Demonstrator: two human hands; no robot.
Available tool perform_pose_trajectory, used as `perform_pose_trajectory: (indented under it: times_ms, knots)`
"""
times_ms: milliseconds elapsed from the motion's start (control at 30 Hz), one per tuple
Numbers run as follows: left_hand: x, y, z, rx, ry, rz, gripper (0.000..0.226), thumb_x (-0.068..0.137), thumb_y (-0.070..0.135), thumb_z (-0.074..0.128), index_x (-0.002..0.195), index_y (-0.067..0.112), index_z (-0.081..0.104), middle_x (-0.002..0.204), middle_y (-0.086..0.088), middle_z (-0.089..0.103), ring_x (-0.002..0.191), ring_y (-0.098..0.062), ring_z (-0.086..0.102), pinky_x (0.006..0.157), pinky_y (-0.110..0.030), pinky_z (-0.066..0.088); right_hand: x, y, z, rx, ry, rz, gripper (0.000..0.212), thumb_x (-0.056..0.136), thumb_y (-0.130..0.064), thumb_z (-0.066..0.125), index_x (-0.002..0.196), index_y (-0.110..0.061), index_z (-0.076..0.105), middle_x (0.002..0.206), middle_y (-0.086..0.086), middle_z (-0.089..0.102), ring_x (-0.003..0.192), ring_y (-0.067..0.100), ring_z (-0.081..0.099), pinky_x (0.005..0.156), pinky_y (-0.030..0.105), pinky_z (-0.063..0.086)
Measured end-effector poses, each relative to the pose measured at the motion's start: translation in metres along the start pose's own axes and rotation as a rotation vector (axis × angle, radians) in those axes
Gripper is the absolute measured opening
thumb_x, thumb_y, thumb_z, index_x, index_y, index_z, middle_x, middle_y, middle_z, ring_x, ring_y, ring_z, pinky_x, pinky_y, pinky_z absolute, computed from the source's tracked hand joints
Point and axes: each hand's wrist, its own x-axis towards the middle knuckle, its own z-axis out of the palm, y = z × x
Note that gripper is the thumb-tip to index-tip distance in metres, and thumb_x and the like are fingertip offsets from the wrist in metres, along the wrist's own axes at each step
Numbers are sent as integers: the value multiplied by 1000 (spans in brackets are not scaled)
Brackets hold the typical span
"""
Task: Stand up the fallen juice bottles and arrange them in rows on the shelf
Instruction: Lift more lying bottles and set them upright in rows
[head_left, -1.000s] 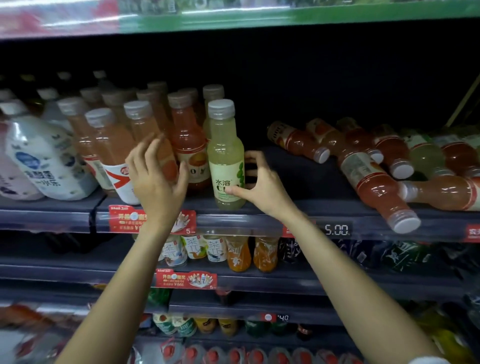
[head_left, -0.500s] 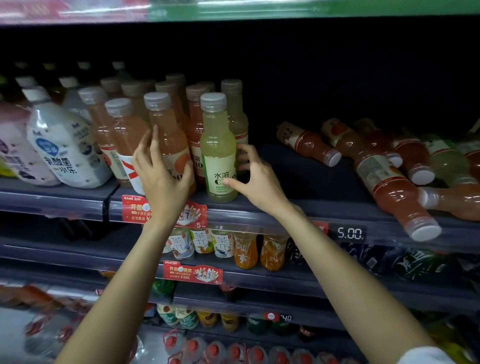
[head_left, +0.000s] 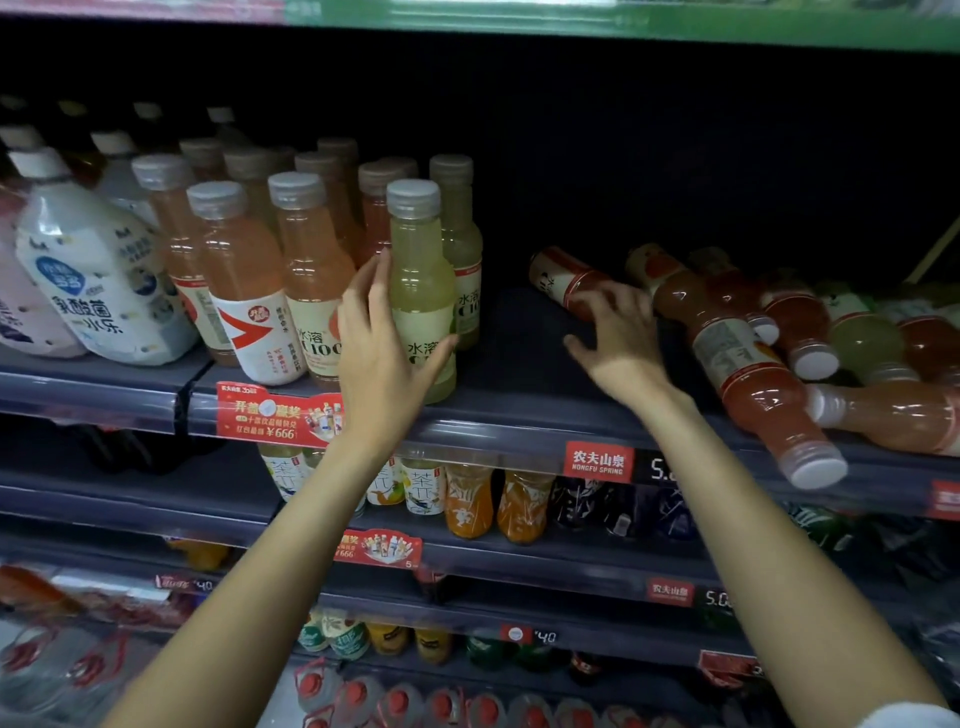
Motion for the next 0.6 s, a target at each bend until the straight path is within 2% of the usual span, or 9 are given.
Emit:
perform_pose_trajectory:
  times_ms: [67,133,233,333,400,467,600]
  knots:
    - [0,2,2,-28,-26,-43,89,79,32,76,148,6,25,140,-19,40,129,-27,38,93,-19,32,10,16,-1,-63,-103,153,55,88,-26,62,137,-19,38,147,15,25,133,39,24,109,45,25]
    - [-1,3,3,-50,-24,-58,90,79,30,76,148,7,24,141,-18,39,129,-23,36,90,-16,30,14,26,1,-42,-171,206,55,89,-24,61,137,-21,36,145,18,26,131,43,29,104,47,32]
    - [-2,2,3,-77,-24,-65,90,80,30,76,149,9,24,141,-17,38,130,-21,35,89,-15,31,11,29,0,65,-122,156,37,88,-20,63,121,-21,47,129,17,41,112,39,49,89,36,41]
    - [-1,1,3,-72,-22,-64,90,80,33,76,149,11,23,142,-16,38,129,-20,35,87,-17,33,-4,17,-5,75,-95,100,24,87,-20,63,108,-19,51,117,12,43,101,34,53,78,30,40]
    - [-1,0,3,-68,-23,-60,90,80,33,76,149,10,23,142,-16,38,129,-20,35,88,-17,33,-19,13,-7,49,-17,1,24,86,-16,63,108,-18,55,117,10,43,104,33,49,82,33,43]
    - [-1,0,4,-72,-26,-64,90,79,32,76,149,10,24,142,-16,38,129,-21,36,88,-18,34,-34,10,-15,117,131,-106,27,83,-14,66,109,-19,60,115,6,46,108,29,48,86,33,43]
    - [-2,-1,4,-101,-29,-72,90,79,30,77,149,10,24,141,-16,39,130,-22,37,91,-15,32,-40,-7,-44,344,280,-177,41,83,-17,67,122,-22,57,113,2,54,109,18,52,88,21,39]
